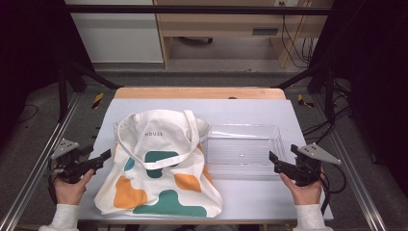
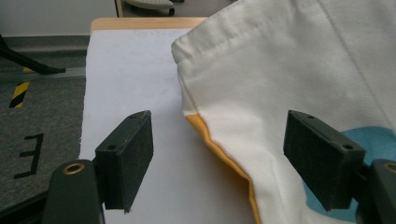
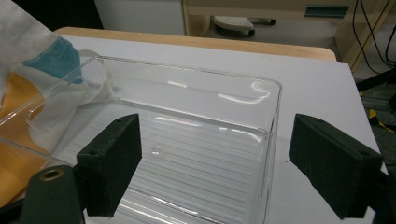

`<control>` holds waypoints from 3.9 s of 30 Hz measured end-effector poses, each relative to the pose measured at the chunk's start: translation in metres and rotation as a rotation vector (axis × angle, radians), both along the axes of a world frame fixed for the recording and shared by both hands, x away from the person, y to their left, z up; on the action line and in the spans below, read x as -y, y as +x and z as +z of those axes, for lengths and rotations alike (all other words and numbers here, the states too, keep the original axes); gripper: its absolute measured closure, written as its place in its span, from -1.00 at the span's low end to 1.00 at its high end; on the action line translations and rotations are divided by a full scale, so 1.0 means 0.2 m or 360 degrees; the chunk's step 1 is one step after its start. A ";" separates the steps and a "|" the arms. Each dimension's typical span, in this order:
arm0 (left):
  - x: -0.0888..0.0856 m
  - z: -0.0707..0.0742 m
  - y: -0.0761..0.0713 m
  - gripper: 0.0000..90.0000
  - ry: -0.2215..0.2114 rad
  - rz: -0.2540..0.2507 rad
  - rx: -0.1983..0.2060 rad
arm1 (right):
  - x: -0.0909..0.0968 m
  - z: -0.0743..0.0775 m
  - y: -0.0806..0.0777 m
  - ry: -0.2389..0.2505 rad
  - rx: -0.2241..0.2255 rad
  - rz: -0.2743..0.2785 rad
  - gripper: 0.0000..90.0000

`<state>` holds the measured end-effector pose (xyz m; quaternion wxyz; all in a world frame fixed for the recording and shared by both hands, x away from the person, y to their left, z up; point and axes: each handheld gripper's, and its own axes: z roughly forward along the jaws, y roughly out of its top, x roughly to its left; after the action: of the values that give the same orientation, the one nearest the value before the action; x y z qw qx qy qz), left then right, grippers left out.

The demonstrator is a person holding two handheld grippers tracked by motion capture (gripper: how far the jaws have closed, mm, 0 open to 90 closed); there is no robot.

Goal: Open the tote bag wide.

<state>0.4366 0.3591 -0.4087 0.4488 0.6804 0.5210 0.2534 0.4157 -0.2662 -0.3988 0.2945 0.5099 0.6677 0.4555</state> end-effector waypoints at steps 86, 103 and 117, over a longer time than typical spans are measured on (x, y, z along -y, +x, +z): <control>0.49 0.29 0.07 -0.07 0.0036 -0.0260 0.0185 | -0.84 0.27 0.13 0.0124 0.0096 0.0539 -0.23; 0.53 0.16 0.11 0.64 0.0060 -0.0324 0.0020 | -0.98 0.20 0.15 0.0109 0.0006 0.0670 -0.16; 0.55 0.16 0.06 0.89 0.0077 -0.0360 0.0028 | -1.07 0.14 0.16 0.0064 -0.0029 0.0704 0.19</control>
<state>0.4485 0.2496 -0.3757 0.4625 0.7432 0.4306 0.2197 0.4483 -0.0514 -0.3710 0.1712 0.3609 0.7567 0.5175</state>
